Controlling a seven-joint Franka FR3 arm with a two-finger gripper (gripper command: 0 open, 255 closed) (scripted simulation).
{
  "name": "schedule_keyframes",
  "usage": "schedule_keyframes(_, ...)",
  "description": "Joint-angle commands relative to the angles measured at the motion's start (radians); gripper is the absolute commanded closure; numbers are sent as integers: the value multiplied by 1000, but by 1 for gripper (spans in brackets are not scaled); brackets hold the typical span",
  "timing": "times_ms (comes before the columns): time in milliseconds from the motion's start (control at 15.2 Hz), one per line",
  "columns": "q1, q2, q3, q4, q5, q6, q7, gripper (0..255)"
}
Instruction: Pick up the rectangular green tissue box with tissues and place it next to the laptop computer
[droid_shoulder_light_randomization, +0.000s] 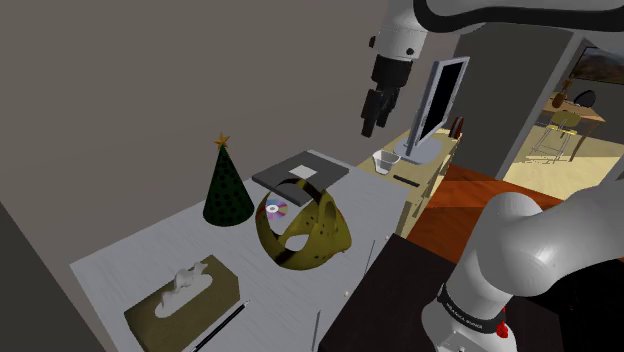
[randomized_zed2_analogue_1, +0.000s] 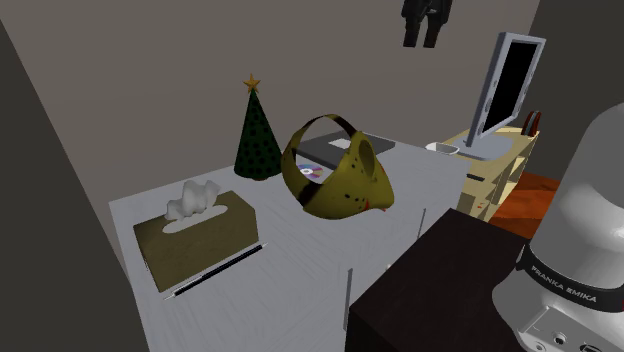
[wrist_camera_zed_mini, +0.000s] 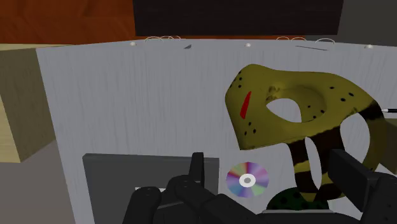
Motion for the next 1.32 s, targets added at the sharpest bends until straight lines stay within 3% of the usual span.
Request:
schedule_keyframes(0,0,0,0,0,0,0,0,0)
schedule_keyframes(660,46,-60,191,-219,188,225,305,0)
schedule_keyframes(1254,90,48,402,-282,347,490,576,0)
